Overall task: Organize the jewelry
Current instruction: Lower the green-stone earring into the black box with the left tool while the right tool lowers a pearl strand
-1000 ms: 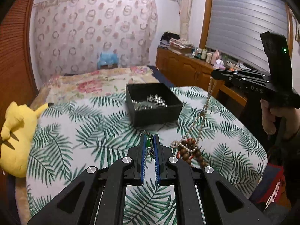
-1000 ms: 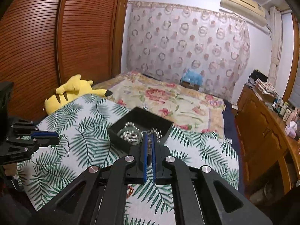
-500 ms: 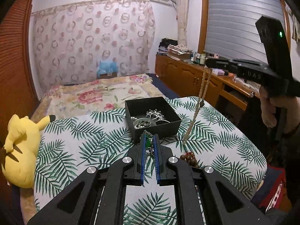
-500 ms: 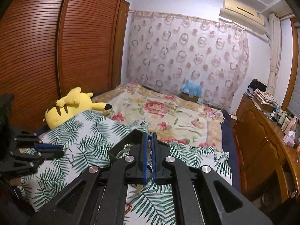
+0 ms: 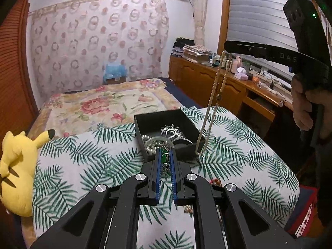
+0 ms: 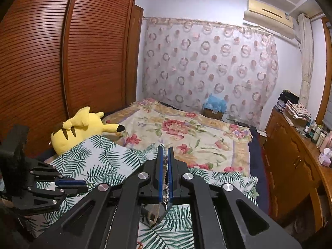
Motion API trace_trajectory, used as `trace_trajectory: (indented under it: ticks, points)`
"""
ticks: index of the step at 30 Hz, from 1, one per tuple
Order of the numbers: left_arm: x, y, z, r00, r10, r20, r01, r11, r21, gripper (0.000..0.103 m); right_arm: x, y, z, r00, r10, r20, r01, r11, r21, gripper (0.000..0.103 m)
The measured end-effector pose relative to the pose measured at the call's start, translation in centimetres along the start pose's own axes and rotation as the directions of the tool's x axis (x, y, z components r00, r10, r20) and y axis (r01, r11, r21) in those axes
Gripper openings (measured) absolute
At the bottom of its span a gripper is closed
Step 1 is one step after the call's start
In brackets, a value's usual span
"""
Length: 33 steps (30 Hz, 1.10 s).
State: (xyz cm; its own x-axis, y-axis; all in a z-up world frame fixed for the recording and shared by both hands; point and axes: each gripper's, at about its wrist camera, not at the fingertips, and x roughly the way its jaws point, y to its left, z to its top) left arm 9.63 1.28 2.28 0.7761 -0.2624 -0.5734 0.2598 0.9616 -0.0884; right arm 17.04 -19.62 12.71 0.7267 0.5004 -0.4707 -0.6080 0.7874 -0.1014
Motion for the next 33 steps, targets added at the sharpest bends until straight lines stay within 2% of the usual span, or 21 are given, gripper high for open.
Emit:
trace_trajectory:
  ticks: [15, 27, 33]
  points:
    - [3.9, 1.0, 5.2, 1.0, -0.016, -0.006, 0.016, 1.0, 0.01, 0.007, 2.9, -2.5, 4.4, 0.999, 0.039, 0.015, -0.039, 0.999, -0.002, 0.005]
    - [7.8, 1.9, 6.6, 0.999, -0.013, -0.052, 0.013, 1.0, 0.012, 0.007, 7.3, -3.0, 1.7, 0.992, 0.099, -0.075, -0.096, 0.994, 0.051, 0.005]
    - [9.6, 2.3, 7.3, 0.997, -0.018, -0.072, 0.019, 1.0, 0.006, 0.007, 10.3, -2.6, -1.8, 0.979, 0.138, -0.152, -0.125, 0.988, 0.088, 0.005]
